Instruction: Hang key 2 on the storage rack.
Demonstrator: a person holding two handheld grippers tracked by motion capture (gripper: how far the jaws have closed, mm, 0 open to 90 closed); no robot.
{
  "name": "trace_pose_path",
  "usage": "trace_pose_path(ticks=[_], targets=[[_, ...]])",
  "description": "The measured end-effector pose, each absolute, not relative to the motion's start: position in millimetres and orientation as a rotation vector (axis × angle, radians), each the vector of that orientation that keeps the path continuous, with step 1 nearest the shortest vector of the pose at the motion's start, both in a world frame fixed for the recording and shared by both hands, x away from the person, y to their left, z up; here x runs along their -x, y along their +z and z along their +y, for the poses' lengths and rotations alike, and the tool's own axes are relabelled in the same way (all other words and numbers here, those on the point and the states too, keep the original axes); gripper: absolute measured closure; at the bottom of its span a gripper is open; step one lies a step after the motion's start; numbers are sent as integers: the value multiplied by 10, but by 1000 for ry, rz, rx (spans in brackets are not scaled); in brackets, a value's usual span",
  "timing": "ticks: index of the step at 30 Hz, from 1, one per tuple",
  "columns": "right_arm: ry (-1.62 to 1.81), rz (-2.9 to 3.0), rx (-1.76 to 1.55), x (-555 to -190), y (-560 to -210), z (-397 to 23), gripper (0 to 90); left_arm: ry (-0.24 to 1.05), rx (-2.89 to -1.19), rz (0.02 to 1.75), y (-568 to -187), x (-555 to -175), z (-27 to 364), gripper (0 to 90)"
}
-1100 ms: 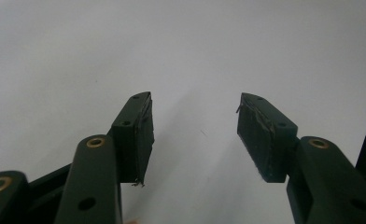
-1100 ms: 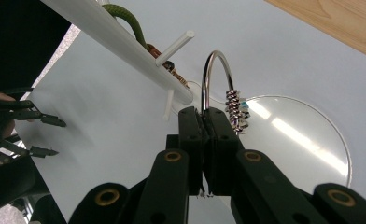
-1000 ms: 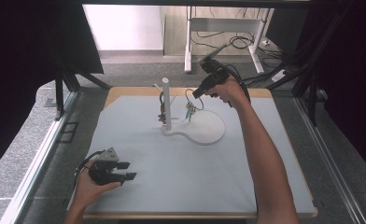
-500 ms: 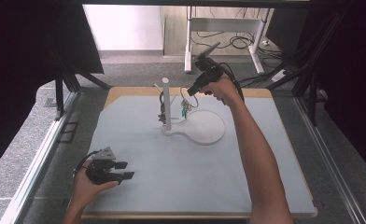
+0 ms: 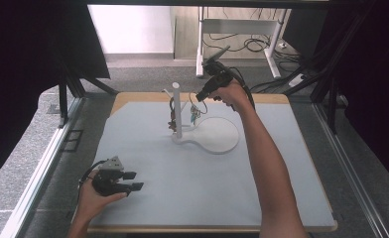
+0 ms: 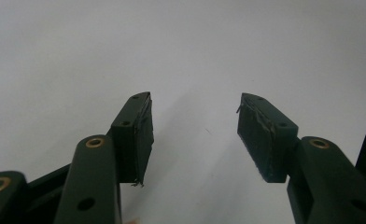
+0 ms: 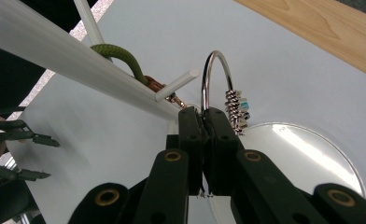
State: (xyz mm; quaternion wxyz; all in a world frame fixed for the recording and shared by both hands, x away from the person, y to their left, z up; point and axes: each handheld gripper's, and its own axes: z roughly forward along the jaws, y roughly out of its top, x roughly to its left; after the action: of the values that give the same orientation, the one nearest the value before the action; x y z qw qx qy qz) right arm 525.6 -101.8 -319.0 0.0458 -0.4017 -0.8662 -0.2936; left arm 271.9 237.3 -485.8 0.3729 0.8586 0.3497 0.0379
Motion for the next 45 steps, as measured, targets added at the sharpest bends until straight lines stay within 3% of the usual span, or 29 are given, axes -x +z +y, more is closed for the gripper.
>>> trace_pose_path(ticks=[45], targets=[[-869, -2659, 1110, -5103, -3511, -721, 870, 82, -2200, 894, -4878, -2734, 2331, 454]])
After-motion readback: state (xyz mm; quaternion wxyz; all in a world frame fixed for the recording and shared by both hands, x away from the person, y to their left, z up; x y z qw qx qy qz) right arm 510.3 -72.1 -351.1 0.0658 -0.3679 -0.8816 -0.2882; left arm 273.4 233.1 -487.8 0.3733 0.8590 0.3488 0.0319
